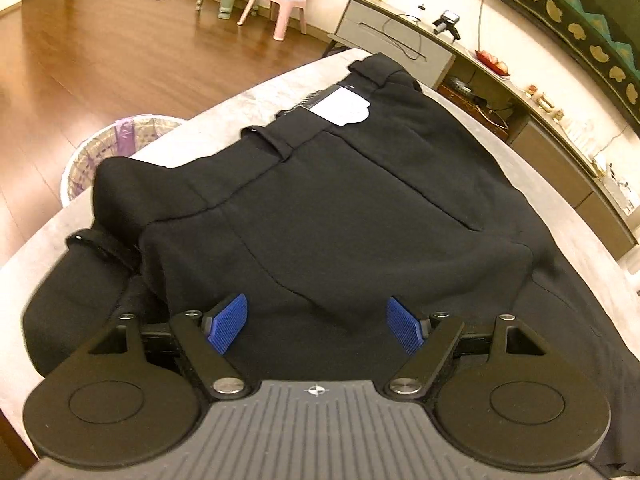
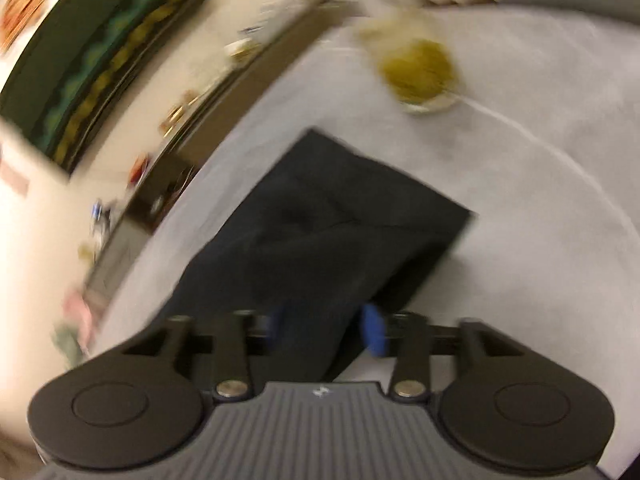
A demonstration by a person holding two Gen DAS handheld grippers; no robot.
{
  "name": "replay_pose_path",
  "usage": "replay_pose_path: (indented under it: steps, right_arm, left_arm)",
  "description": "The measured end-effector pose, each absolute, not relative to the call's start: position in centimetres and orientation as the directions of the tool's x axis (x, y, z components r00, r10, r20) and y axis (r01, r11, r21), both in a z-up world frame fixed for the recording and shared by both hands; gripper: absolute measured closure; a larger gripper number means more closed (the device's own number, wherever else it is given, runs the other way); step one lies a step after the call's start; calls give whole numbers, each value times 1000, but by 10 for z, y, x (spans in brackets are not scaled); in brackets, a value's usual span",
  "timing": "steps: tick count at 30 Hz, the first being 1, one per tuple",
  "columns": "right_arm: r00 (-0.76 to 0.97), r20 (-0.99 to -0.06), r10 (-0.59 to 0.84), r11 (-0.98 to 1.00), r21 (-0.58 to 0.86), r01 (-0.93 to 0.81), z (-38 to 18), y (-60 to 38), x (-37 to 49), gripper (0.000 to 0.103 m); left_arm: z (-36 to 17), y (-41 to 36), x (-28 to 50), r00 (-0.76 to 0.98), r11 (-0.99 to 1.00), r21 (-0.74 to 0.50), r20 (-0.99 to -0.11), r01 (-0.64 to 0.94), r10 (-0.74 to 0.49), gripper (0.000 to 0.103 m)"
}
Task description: Fold clothes
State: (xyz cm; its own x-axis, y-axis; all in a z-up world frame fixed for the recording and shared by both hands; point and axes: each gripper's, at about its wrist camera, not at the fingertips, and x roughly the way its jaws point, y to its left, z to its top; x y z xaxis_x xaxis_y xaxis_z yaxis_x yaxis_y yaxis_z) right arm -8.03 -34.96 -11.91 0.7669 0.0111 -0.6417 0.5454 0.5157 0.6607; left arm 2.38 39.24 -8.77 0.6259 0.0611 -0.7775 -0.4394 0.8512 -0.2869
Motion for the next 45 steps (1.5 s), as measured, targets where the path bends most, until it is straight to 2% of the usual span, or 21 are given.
replay_pose_path:
  steps: [2, 3, 4, 9, 12, 13, 20, 22, 23, 26, 27, 28, 34, 37, 41, 45]
  right_arm:
    - [768, -639, 28, 460, 691, 558, -128, -361, -69, 68]
    - [761, -648, 30, 469, 682, 561, -128, -364, -62, 79]
    - [756, -655, 24, 498, 663, 559, -126, -365, -55, 100]
    - [799, -558, -226, 702, 475, 530, -81, -351, -60, 101]
    - [702, -687, -187, 667, 436, 605, -105, -356, -51, 101]
    - [689, -703, -176, 645, 447, 620, -111, -357, -55, 101]
    - [661, -724, -197, 621, 430, 656, -118, -359, -65, 100]
    - [658, -723, -212, 625, 418, 660, -116, -359, -67, 86]
    - [656, -722, -219, 627, 412, 662, -116, -359, -68, 83]
    - [652, -720, -240, 632, 393, 668, -114, -359, -70, 55]
    - [643, -721, -258, 634, 376, 676, -113, -358, -71, 38]
    - [627, -725, -286, 636, 345, 690, -114, -356, -72, 33]
    - [597, -739, -312, 656, 286, 698, -116, -345, -68, 25]
    - [596, -739, -314, 649, 291, 703, -115, -347, -73, 24]
    - [596, -739, -314, 629, 308, 713, -115, -351, -78, 21]
    - [603, -738, -304, 613, 332, 717, -115, -353, -75, 20]
  left_arm:
    - [-86, 393, 22, 624, 849, -285, -778, -446, 66, 24]
    - [-85, 393, 21, 623, 847, -284, -779, -449, 69, 24]
    - [-84, 393, 20, 622, 846, -283, -779, -452, 72, 24]
    - [-83, 395, 16, 617, 845, -282, -783, -455, 72, 24]
    - [-85, 395, 18, 611, 846, -278, -789, -455, 70, 24]
    - [-84, 395, 18, 611, 845, -278, -788, -456, 70, 24]
    - [-75, 400, 9, 642, 822, -326, -765, -466, 61, 24]
    - [-66, 412, -5, 679, 784, -393, -732, -480, 48, 23]
    - [-63, 419, -13, 692, 762, -425, -721, -490, 43, 22]
    - [-58, 439, -36, 724, 686, -512, -690, -517, 31, 20]
    - [-56, 445, -44, 734, 659, -540, -679, -524, 28, 20]
    - [-57, 450, -49, 734, 640, -554, -678, -532, 23, 20]
    - [-59, 456, -57, 717, 610, -561, -696, -559, 18, 19]
    - [-48, 452, -69, 747, 596, -591, -665, -543, 22, 17]
    - [-50, 439, -58, 756, 601, -652, -644, -463, -116, 16]
    - [-64, 412, -42, 701, 620, -649, -681, -441, -213, 16]
